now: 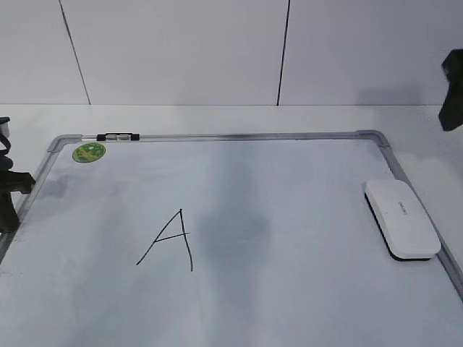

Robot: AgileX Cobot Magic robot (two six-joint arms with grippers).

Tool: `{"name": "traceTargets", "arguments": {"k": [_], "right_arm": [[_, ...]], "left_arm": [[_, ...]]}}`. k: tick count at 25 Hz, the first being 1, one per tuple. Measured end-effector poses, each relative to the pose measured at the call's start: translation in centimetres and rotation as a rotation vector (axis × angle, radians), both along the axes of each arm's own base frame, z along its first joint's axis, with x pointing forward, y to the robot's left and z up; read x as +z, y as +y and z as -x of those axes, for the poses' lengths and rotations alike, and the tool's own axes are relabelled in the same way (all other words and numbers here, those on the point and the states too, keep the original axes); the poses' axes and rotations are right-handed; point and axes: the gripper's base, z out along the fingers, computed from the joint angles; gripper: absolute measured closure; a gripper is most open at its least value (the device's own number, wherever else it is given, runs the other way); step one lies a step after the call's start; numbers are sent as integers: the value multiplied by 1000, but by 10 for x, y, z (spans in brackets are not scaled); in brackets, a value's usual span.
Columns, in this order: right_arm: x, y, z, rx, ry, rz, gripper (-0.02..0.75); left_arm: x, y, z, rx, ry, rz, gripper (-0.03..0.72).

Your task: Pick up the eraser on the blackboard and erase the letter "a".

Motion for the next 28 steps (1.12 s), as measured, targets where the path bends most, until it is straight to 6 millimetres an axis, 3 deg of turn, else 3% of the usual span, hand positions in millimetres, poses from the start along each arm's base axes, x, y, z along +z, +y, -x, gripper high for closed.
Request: {"name": "traceTargets", "arguments": {"k": [5,11,14,18,20,24,28], "right_arm": [[35,-5,42,1,-128,-41,153],[22,-13,100,1,-131,-48,153],[14,-18,130,1,-148,-53,153],[12,-23,160,1,-203,-62,153],[11,-24,170,2,-228,-66,153],[12,-26,183,-2,-265,-74,153],[15,-29,196,-1,-311,-81,153]], "left_arm": [[0,0,0,-2,0,0,652],[0,1,0,-16,-1,-9,603],[0,2,0,-23,-1,-17,498],[5,5,-4,-45,-9,-42,277],[17,5,-6,-50,-10,-38,223],[61,3,-2,-59,-47,-23,202],[109,-1,19,-57,-107,17,203]]}}
